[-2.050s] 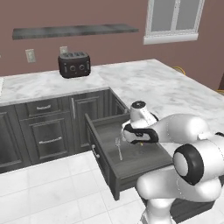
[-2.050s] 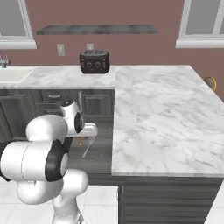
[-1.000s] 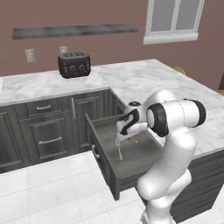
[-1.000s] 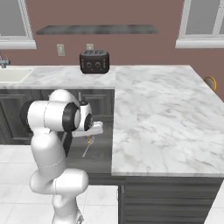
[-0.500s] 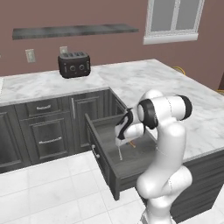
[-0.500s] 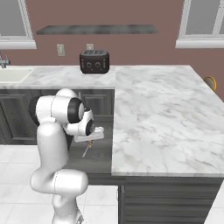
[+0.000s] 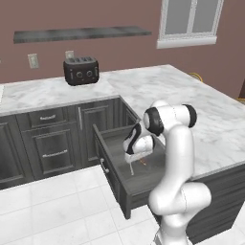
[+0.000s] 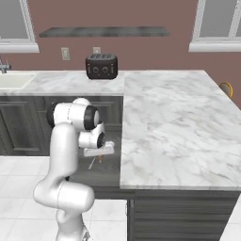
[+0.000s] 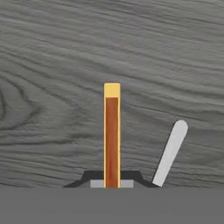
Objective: Organize the utensils by type. Pick up the wooden spoons from the counter and place them in the open cabinet. Then pick up the metallic utensils from the counter and place them in the open drawer.
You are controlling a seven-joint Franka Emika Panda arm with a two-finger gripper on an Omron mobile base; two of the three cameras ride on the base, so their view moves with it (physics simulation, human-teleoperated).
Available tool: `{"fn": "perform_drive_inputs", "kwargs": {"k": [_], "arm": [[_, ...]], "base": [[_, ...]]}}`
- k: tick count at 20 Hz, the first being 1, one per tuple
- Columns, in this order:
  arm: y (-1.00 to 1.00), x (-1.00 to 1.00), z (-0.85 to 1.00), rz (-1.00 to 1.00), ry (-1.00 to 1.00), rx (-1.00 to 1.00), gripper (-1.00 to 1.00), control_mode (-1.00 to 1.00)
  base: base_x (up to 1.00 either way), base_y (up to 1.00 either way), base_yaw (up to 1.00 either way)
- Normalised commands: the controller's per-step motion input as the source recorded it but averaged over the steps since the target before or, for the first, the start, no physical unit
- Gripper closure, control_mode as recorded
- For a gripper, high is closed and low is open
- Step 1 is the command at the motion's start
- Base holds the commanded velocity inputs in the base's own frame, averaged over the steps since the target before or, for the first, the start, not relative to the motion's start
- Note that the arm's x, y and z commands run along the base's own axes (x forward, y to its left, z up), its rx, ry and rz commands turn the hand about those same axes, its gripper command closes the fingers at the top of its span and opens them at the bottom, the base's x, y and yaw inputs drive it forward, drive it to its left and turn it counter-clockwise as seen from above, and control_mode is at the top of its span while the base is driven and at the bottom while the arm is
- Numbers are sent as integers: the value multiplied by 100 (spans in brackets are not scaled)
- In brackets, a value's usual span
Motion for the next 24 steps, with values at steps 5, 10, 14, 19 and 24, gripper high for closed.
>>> {"fn": "perform_drive_inputs", "kwargs": {"k": [5,10,14,19,24], "arm": [[0,51,-52,0,14,0,100,-100],[2,25,-59,0,14,0,100,-100],[34,-3,-44,0,4,-4,-100,-100],[52,-43,-19,0,0,-6,-100,-100],[28,-36,1,-2,-3,-3,-100,-100]], "base": [[0,0,0],[0,0,0],[0,0,0],[0,0,0],[0,0,0]]}}
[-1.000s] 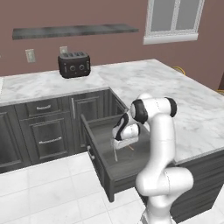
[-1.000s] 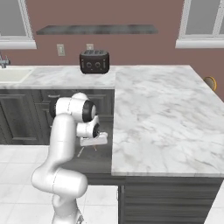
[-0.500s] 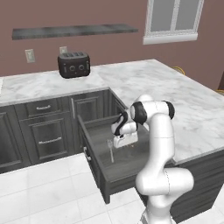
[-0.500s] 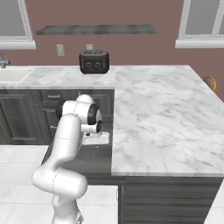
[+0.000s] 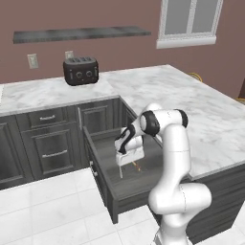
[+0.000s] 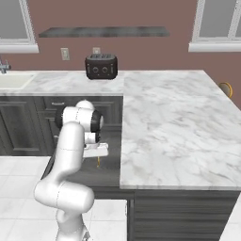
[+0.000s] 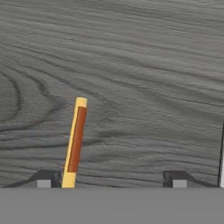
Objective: Organize the utensils by type. Pick up the wooden spoons from the counter and place them in the open cabinet. Then pick up the metallic utensils from the counter and place them in the open drawer.
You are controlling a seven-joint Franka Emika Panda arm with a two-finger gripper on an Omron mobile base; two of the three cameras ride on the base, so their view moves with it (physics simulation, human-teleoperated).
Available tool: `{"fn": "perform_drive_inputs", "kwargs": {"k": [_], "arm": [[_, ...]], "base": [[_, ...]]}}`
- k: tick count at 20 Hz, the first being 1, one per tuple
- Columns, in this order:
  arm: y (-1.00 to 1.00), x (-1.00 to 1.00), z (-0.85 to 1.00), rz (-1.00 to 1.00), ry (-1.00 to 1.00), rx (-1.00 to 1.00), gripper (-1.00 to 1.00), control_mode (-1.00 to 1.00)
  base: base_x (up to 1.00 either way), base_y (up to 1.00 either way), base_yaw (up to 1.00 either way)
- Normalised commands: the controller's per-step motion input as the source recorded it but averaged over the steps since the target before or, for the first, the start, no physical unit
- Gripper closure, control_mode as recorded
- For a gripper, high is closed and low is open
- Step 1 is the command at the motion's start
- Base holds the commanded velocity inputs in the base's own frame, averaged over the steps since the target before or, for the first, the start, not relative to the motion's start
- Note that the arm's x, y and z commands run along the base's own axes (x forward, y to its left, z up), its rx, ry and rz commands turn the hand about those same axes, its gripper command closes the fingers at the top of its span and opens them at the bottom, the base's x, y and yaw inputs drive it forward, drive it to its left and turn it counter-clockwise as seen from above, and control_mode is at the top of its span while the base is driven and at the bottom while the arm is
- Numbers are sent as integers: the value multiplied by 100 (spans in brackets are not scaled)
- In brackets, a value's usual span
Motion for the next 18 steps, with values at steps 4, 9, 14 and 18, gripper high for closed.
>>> {"fn": "perform_drive_inputs", "kwargs": {"k": [4,9,14,18], "arm": [[3,-33,36,-6,-3,0,-100,-100],[0,-54,98,-9,-5,4,-100,-100],[0,-86,98,-13,-17,3,-100,-100],[-11,-100,72,-25,-41,9,-100,-100]], "base": [[0,0,0],[0,0,0],[0,0,0],[0,0,0]]}}
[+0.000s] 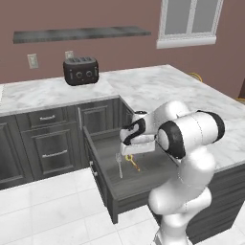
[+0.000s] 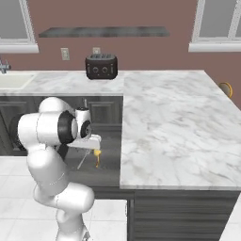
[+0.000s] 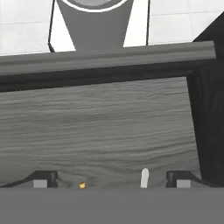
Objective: Organize the utensils by type. Pick up the wooden spoons from the counter and place them in the open cabinet. Then pick up the metallic utensils from the counter and place them in the open drawer.
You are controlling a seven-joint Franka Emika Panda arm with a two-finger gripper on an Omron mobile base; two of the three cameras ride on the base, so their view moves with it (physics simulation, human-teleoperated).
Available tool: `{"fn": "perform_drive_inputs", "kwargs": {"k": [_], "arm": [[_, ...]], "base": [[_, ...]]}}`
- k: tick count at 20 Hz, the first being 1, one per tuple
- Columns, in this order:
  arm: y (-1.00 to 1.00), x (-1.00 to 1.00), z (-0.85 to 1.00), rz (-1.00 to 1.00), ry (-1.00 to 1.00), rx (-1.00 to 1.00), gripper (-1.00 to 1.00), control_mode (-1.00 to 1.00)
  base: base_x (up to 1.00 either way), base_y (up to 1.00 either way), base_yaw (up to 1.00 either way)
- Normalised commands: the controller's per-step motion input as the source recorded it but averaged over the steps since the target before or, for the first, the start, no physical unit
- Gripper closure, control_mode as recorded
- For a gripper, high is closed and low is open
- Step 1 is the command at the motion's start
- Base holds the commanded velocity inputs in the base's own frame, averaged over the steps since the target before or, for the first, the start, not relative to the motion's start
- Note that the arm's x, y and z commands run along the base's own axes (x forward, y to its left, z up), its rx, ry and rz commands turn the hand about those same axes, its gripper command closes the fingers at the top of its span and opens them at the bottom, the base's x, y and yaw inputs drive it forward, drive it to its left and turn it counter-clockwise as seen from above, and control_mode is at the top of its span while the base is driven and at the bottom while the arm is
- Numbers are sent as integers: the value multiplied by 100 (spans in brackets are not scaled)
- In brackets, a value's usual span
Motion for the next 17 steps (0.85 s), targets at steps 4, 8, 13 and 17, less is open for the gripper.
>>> {"fn": "perform_drive_inputs", "kwargs": {"k": [4,8,13,17], "arm": [[-10,-100,91,-26,-46,7,-100,-100],[-4,-80,100,-22,-38,2,-100,-100],[0,-43,100,-16,-10,0,-100,-100],[-2,-28,100,-12,0,0,-100,-100]], "base": [[0,0,0],[0,0,0],[0,0,0],[0,0,0]]}}
